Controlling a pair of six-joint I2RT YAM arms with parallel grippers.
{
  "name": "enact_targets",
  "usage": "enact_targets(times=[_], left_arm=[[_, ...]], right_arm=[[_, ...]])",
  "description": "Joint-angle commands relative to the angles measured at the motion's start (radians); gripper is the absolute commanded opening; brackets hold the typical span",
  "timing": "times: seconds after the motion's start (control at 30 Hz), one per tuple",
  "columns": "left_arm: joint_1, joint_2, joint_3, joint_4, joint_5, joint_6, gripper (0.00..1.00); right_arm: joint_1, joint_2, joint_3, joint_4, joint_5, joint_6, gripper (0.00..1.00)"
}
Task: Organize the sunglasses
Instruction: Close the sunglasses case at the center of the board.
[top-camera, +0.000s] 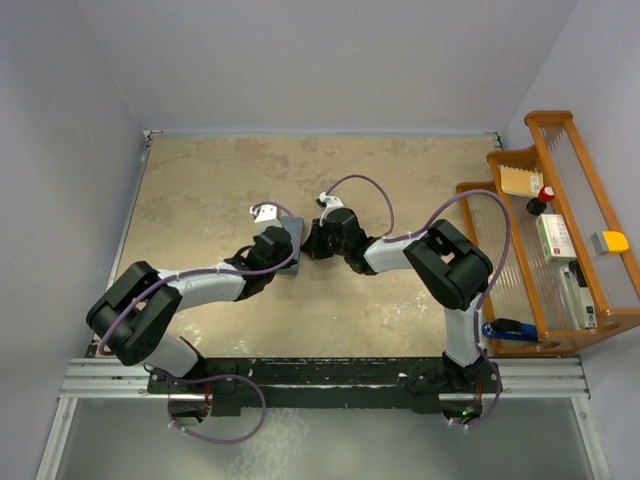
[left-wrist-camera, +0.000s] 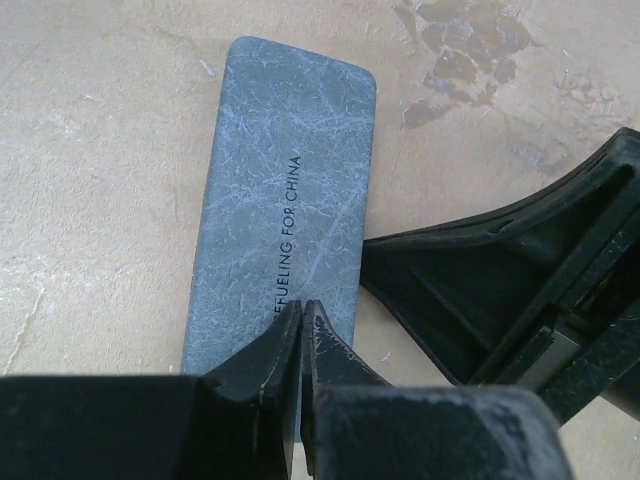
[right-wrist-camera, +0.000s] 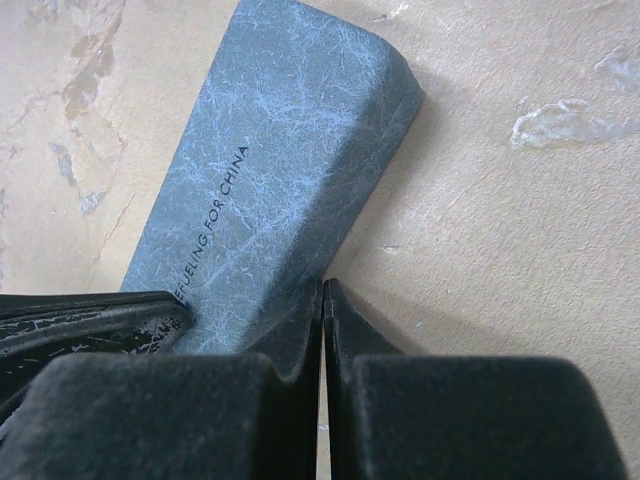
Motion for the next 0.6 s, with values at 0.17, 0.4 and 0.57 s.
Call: enact_targets(times=[0.17,0.4,0.57], left_arm=[[-0.003,-0.093,0.039,-0.052,-0.034,0.026,0.17],[-0.003,-0.144,0.077,-0.085,-0.050,0.076,0.28],[-0.003,-0.160,0.103,-0.092,-0.032,0.076,0.40]], right_arm=[[0.006,-0.111,-0.012,-0.057,0.107,-0.065,0.05],[0.007,-0.271,-0.028,-0.210,0.211,-0.185,0.36],[0.007,-0.361,-0.050,-0.289,0.254,-0.209,0.45]])
